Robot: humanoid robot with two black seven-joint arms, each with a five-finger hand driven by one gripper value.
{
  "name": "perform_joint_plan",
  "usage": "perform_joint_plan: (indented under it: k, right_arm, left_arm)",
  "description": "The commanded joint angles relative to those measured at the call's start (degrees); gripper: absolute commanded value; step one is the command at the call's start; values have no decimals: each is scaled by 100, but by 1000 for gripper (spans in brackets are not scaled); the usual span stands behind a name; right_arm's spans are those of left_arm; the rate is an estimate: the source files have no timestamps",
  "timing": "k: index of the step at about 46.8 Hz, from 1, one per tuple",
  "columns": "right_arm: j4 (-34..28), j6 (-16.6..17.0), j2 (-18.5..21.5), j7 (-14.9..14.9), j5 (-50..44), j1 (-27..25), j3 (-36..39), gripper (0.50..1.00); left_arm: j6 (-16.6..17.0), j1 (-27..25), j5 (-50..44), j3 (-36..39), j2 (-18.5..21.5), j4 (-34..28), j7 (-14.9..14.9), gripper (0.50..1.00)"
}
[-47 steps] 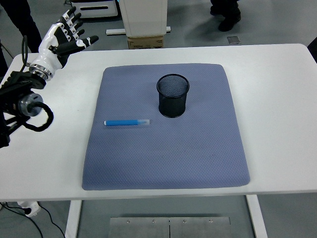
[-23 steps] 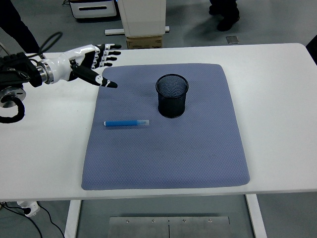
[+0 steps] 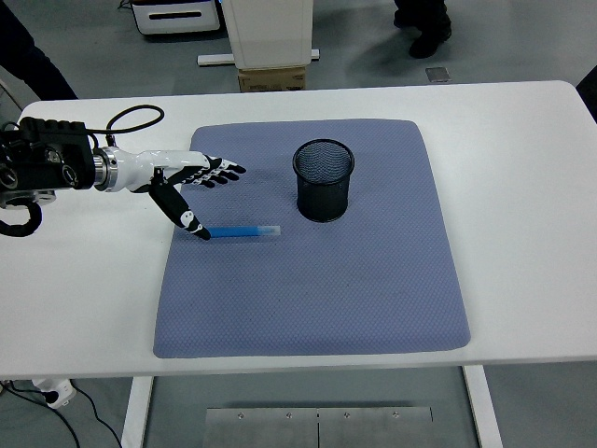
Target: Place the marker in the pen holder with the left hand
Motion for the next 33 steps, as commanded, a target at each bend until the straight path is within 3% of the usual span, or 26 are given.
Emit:
perform_joint_plan:
  k: [1, 10, 17, 33]
  right_arm:
    - [-1, 0, 0, 1, 0, 1, 0, 1000]
    - [-1, 0, 0, 1, 0, 1, 0, 1000]
    - [-1, 0, 0, 1, 0, 1, 0, 1000]
    - [-1, 0, 0, 1, 0, 1, 0, 1000]
  left_arm:
    - [42, 14, 108, 0, -56, 10, 2, 1000]
    - [587, 137, 214, -8, -416, 10, 11, 1000]
    - [684, 207, 135, -26, -540, 10, 213, 1000]
    - [1044, 304, 161, -35, -680, 10, 222, 1000]
